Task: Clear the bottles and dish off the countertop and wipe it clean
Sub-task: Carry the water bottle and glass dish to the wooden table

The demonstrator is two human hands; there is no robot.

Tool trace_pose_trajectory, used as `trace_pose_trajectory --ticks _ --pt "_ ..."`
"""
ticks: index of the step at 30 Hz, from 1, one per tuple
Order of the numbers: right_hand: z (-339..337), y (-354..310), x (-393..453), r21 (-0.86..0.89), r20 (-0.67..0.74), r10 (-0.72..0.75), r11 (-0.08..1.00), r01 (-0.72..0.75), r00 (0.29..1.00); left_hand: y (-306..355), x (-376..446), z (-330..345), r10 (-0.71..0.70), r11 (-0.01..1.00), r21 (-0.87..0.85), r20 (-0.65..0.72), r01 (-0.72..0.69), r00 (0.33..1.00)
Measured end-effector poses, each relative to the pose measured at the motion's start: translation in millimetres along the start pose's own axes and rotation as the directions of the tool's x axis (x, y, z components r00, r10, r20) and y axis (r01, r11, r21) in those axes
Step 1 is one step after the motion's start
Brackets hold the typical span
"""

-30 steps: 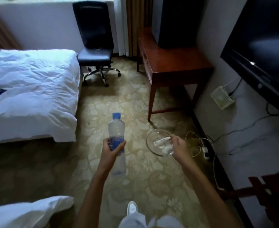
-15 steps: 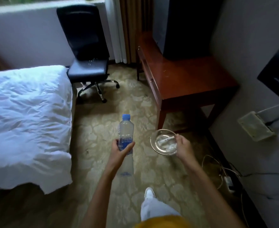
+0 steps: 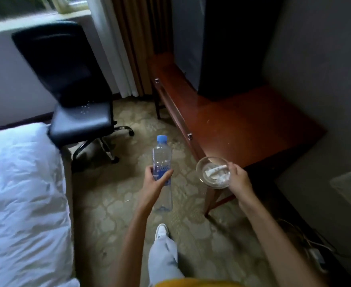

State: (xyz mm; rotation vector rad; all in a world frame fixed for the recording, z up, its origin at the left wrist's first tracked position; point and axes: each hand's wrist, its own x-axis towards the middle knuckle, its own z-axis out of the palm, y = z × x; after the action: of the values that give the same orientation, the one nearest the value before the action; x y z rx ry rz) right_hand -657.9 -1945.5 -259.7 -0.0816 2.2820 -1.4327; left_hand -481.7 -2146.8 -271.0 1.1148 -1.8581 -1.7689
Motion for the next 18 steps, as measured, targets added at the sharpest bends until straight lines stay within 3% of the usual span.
trace_pose_trajectory --ticks 5,10,15,18 --pt "17.0 -42.5 75.6 0.12 -0.178 0.1 0.99 -0.079 0.979 56.9 135.0 16.0 0.027 0.999 0.028 0.227 -0.034 0.974" --pt "8.9 -68.9 136.1 0.189 -0.376 0.172 0.976 -0.106 0.911 109.6 249.5 66.4 0.082 0.988 0.073 0.48 -0.133 0.873" --pt "-7.2 -51.9 196.7 0.259 -0.495 0.282 0.951 -0.169 0.822 139.1 322.2 158.0 0.065 0.991 0.048 0.631 -0.122 0.773" --pt "-19.2 -34.2 236.9 0.273 -0.543 0.319 0.942 -0.196 0.777 141.5 356.9 214.2 0.085 0.982 0.076 0.641 -0.173 0.763"
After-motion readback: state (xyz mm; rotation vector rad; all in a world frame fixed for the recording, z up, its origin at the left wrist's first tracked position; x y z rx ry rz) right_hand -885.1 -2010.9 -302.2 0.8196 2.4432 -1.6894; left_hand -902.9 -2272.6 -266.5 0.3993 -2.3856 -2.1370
